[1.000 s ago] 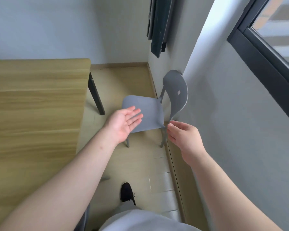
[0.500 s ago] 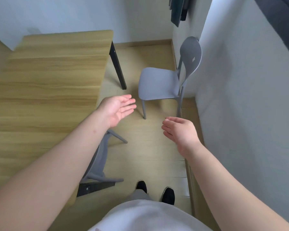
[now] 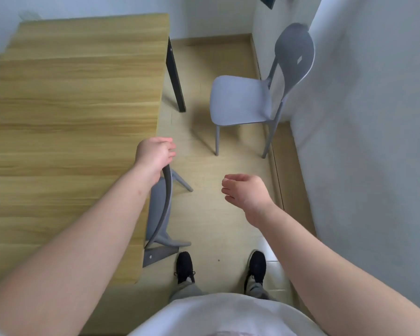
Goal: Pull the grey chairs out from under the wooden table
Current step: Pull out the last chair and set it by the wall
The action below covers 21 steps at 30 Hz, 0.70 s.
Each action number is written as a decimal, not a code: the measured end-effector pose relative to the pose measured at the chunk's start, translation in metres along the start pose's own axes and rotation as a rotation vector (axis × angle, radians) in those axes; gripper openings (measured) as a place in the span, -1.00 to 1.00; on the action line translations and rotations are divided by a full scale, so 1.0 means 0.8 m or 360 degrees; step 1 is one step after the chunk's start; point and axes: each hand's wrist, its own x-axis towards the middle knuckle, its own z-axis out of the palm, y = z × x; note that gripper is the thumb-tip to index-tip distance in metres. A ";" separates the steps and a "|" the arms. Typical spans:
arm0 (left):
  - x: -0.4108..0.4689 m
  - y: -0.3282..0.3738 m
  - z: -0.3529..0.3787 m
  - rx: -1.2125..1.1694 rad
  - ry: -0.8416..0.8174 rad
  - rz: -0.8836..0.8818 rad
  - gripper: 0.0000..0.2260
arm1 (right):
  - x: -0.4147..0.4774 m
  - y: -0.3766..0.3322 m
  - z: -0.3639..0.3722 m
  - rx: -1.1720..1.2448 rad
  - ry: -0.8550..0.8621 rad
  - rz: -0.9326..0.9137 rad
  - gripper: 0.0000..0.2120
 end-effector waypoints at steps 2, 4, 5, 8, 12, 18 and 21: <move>0.017 -0.017 -0.026 0.0164 0.0010 -0.0067 -0.87 | 0.001 0.012 0.031 -0.0010 0.0025 0.0063 -0.68; 0.038 -0.033 -0.048 0.0355 -0.0045 -0.0151 -0.86 | 0.004 0.023 0.068 -0.0028 0.0011 0.0137 -0.71; 0.048 -0.038 -0.058 0.0447 -0.0085 -0.0198 -0.92 | 0.006 0.031 0.090 -0.0038 0.0009 0.0190 -0.78; 0.076 -0.060 -0.060 0.0611 -0.0202 -0.0315 -0.72 | 0.010 0.055 0.148 -0.0142 -0.0048 0.0376 -0.74; 0.100 -0.076 -0.047 0.0514 -0.0486 -0.0509 -0.34 | 0.020 0.095 0.211 -0.0188 -0.0092 0.0591 -0.77; 0.137 -0.112 -0.029 0.0474 -0.0677 -0.0615 -0.23 | 0.052 0.134 0.260 -0.0161 -0.0060 0.0702 -0.71; 0.147 -0.127 -0.032 0.0501 -0.0637 -0.0613 -0.30 | 0.065 0.138 0.271 -0.0207 -0.0001 0.0722 -0.81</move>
